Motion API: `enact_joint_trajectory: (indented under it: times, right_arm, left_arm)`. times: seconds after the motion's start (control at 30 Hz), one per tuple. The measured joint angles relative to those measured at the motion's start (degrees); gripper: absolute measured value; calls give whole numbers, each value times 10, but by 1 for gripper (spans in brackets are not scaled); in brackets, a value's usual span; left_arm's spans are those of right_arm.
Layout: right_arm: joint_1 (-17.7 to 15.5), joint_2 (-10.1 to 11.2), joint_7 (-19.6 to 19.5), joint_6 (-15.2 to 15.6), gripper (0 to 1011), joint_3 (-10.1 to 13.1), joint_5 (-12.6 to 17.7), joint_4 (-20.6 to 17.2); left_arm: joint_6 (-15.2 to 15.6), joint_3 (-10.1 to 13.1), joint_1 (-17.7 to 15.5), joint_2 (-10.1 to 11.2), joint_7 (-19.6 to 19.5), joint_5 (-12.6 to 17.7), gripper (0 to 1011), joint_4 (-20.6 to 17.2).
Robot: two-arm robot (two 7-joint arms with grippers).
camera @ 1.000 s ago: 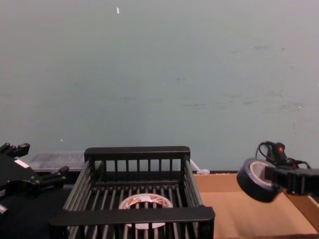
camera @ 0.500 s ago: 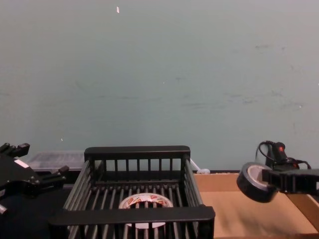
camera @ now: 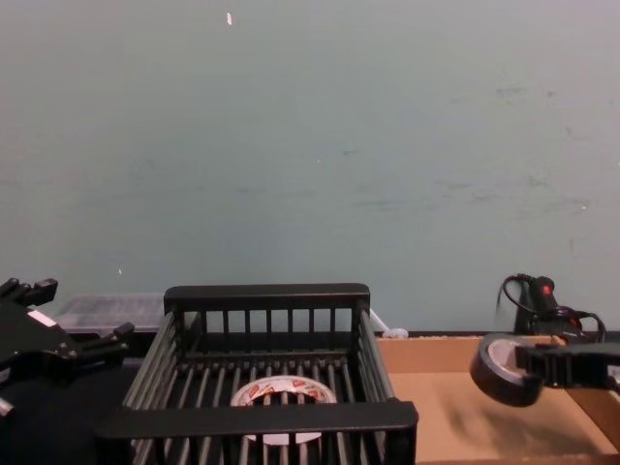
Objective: Pick up the white tape and place it into the black box , Pick up the silver tape and place it into the brown box.
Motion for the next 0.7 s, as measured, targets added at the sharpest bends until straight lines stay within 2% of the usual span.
enact_joint_trajectory:
  times: [0.37, 0.7]
  right_arm:
    - [28, -11, 7, 4, 201, -9, -24, 46]
    - [45, -19, 13, 9, 201, -17, -48, 68]
  left_arm:
    - [0, 0, 0, 0, 0, 0, 1002, 0]
    - [0, 0, 0, 0, 0, 0, 1001, 0]
